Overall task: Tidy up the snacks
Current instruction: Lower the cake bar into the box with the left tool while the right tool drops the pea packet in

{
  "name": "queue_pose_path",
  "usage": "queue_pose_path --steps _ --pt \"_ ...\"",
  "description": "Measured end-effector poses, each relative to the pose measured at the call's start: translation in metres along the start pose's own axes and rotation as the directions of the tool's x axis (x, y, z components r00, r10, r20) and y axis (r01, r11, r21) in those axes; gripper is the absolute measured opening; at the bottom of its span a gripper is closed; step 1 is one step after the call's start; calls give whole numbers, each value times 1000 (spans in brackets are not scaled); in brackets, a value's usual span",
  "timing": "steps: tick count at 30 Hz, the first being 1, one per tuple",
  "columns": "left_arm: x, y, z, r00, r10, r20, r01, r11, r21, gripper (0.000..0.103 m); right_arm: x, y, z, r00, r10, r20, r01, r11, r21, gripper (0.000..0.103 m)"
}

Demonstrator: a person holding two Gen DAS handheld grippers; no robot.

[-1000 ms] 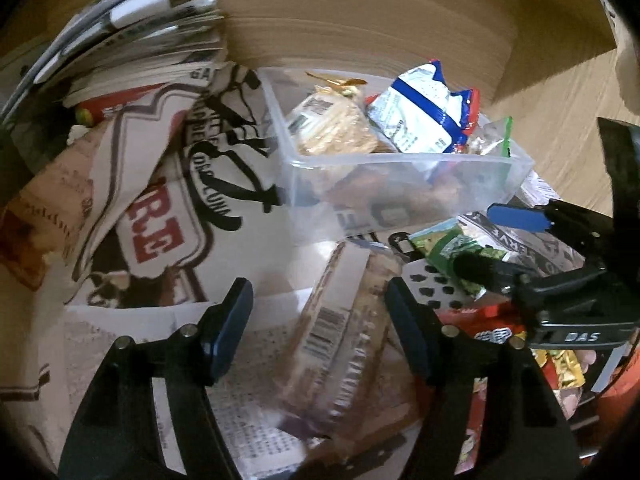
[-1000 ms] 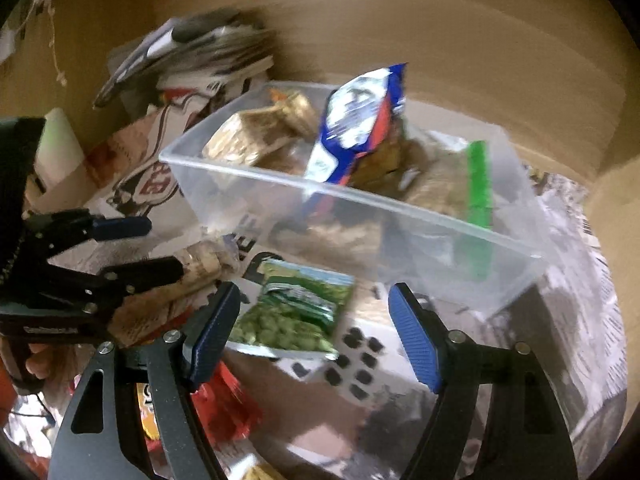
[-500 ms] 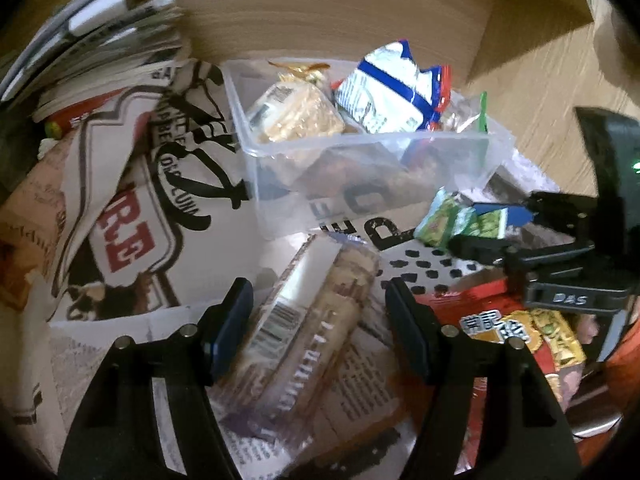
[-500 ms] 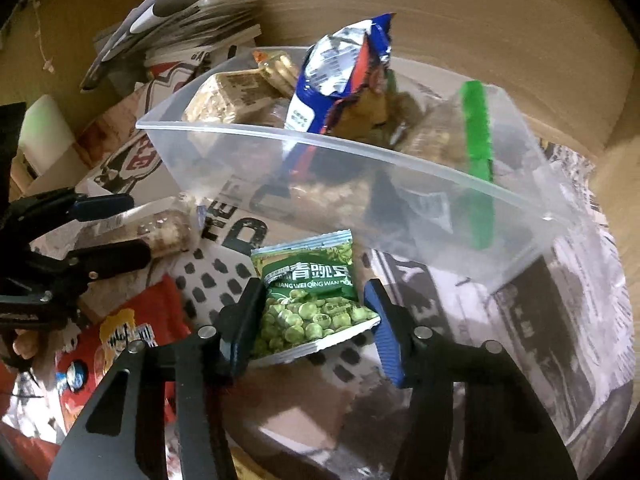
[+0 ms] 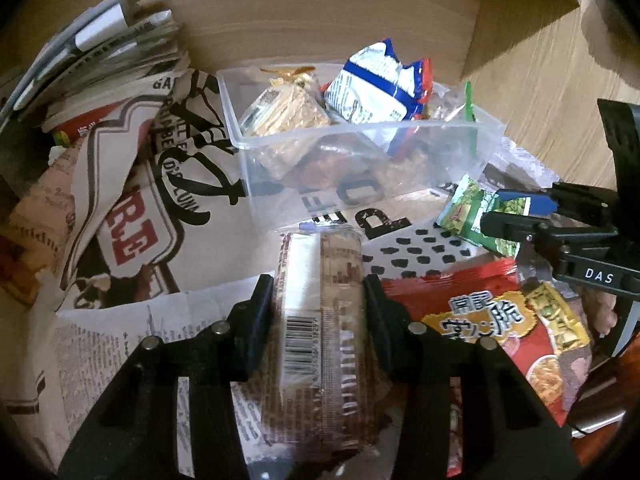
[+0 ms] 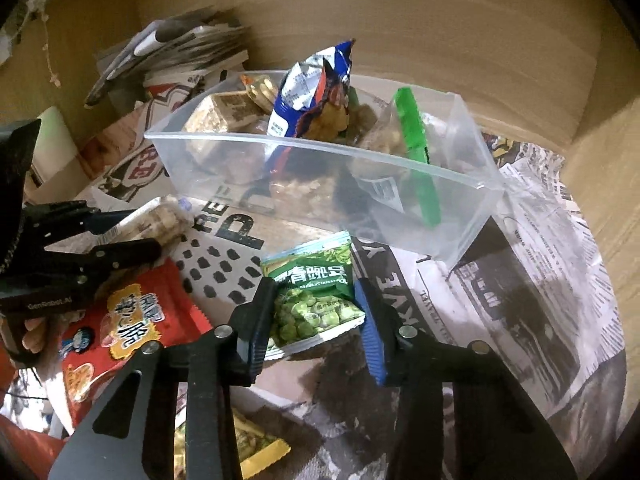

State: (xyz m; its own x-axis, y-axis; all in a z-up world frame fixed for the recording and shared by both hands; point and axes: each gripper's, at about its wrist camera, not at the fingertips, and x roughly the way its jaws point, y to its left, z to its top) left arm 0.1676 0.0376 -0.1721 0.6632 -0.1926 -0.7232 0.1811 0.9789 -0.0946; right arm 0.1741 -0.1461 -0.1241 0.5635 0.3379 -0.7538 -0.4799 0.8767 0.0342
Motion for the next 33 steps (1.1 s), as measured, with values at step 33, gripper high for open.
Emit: queue_pose_path --steps 33 --pt "-51 -20 98 972 -25 234 16 999 41 45 -76 -25 48 947 -54 316 31 997 76 36"
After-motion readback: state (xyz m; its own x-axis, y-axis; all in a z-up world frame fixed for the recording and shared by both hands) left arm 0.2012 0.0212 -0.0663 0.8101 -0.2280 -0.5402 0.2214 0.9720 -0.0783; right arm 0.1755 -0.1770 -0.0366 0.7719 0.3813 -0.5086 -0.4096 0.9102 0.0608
